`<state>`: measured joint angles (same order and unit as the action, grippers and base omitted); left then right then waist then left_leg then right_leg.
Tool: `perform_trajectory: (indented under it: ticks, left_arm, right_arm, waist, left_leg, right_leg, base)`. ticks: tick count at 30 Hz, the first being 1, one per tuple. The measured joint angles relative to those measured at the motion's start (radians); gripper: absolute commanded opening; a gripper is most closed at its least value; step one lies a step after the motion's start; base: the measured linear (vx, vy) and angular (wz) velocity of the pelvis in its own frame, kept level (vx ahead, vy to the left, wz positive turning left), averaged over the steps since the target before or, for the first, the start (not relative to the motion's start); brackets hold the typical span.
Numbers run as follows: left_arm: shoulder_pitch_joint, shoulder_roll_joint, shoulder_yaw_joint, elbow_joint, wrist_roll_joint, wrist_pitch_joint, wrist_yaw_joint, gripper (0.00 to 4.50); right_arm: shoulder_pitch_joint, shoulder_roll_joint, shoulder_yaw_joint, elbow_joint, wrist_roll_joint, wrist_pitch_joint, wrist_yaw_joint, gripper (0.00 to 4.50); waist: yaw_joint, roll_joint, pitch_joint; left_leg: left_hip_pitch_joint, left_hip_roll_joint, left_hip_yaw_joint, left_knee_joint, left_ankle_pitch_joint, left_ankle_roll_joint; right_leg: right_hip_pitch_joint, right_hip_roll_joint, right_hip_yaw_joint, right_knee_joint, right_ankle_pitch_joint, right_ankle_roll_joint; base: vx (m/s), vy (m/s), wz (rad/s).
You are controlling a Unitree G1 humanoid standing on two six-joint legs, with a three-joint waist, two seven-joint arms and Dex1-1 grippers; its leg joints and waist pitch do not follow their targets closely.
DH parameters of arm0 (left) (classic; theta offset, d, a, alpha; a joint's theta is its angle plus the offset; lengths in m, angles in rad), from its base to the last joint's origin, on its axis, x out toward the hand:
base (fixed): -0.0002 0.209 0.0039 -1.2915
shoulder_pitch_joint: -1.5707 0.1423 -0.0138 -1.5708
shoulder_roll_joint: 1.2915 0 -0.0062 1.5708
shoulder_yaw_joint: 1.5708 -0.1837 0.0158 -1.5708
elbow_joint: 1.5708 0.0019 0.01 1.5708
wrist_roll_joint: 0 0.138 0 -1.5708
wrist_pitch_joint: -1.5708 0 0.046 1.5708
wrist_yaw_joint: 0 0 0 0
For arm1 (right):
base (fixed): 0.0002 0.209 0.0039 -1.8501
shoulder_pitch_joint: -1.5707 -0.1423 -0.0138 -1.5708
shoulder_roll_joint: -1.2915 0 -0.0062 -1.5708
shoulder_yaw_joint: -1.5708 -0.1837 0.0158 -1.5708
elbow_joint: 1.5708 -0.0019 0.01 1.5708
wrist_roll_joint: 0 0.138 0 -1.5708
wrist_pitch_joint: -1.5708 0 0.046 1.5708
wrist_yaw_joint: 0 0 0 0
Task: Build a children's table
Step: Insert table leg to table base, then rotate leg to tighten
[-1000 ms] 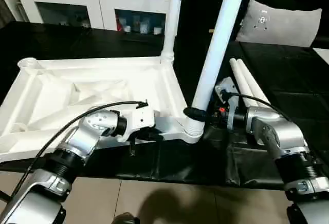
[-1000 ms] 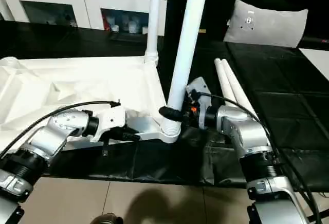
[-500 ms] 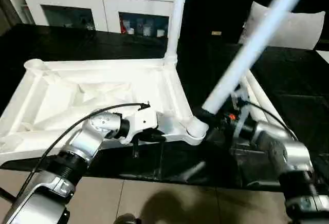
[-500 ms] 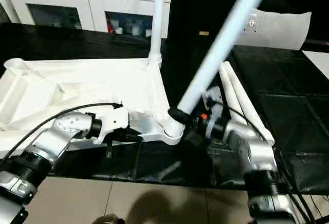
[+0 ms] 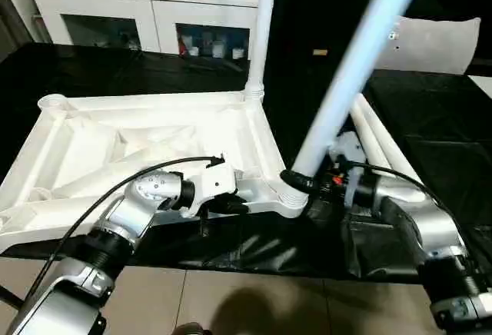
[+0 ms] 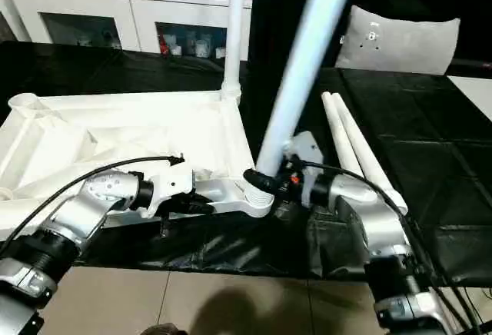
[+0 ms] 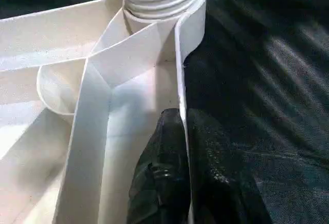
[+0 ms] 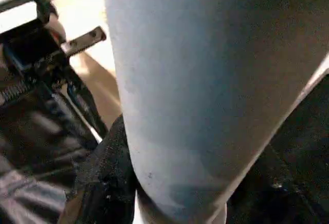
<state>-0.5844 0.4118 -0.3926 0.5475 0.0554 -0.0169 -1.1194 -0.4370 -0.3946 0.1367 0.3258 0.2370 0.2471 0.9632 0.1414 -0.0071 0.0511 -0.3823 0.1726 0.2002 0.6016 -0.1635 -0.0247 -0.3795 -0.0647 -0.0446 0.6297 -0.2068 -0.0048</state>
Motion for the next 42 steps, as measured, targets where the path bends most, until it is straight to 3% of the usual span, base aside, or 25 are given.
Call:
perform_trajectory:
  ticks: [17, 20, 23, 26, 32, 35, 42]
  left_arm:
    - [-0.068, -0.003, -0.004, 0.106, -0.002, -0.024, -0.064, 0.00]
    - [-0.063, -0.010, 0.008, 0.103, -0.014, 0.021, -0.061, 0.00]
    - [-0.021, -0.031, 0.042, 0.032, -0.023, 0.137, -0.012, 0.00]
    - [0.031, -0.063, 0.070, -0.077, -0.021, 0.276, 0.078, 0.00]
    - [0.089, -0.237, 0.081, -0.249, 0.028, 0.539, 0.339, 0.00]
    - [0.101, -0.257, 0.073, -0.289, 0.053, 0.578, 0.387, 0.00]
    - [0.108, -0.205, 0.031, -0.339, 0.079, 0.581, 0.394, 0.00]
  right_arm:
    - [-0.047, 0.001, 0.019, 0.055, -0.002, 0.016, 0.049, 1.87]
    - [-0.033, 0.019, 0.006, 0.027, 0.000, 0.055, 0.008, 1.87]
    - [-0.014, 0.065, -0.012, -0.031, -0.009, 0.140, -0.113, 1.87]
    - [-0.004, 0.130, -0.039, -0.076, -0.027, 0.214, -0.265, 1.87]
    - [-0.058, 0.229, -0.110, -0.041, -0.094, 0.273, -0.542, 1.87]
    - [-0.071, 0.253, -0.114, -0.039, -0.105, 0.288, -0.602, 1.87]
    - [-0.088, 0.285, -0.120, -0.029, -0.113, 0.298, -0.627, 1.87]
  waist:
    - [-0.001, 0.000, -0.001]
    - [-0.001, 0.000, -0.001]
    - [-0.008, 0.002, -0.001]
    - [-0.030, 0.003, 0.000]
    - [-0.071, 0.007, 0.003]
    - [-0.083, 0.005, 0.005]
    - [-0.085, 0.003, 0.005]
  left_leg:
    - [0.001, 0.000, 0.000, -0.002, 0.000, 0.000]
    - [0.003, 0.000, 0.000, -0.004, 0.000, 0.000]
    - [0.015, 0.000, 0.000, -0.005, 0.000, -0.001]
    - [0.017, 0.000, -0.003, -0.006, 0.000, -0.001]
    - [0.014, -0.002, -0.004, -0.013, -0.001, 0.000]
    - [0.013, -0.003, -0.005, -0.019, -0.001, 0.000]
    - [0.014, -0.003, -0.004, -0.023, -0.001, 0.000]
  right_leg:
    - [0.000, 0.000, 0.000, 0.000, 0.002, -0.004]
    - [0.000, 0.000, 0.000, 0.000, 0.000, -0.001]
    - [0.004, 0.000, 0.000, 0.000, -0.003, 0.004]
    - [0.006, -0.001, -0.004, -0.009, -0.005, 0.006]
    - [0.006, -0.014, -0.022, -0.038, -0.005, 0.006]
    - [0.006, -0.014, -0.025, -0.048, -0.005, 0.006]
    - [0.000, -0.014, -0.024, -0.052, -0.004, 0.005]
  base:
    - [0.000, 0.000, 0.00]
    - [0.000, 0.000, 0.00]
    - [0.000, 0.000, 0.00]
    - [0.000, 0.000, 0.00]
    - [-0.009, 0.028, -0.06]
    - [0.000, 0.000, 0.00]
    - [0.000, 0.000, 0.00]
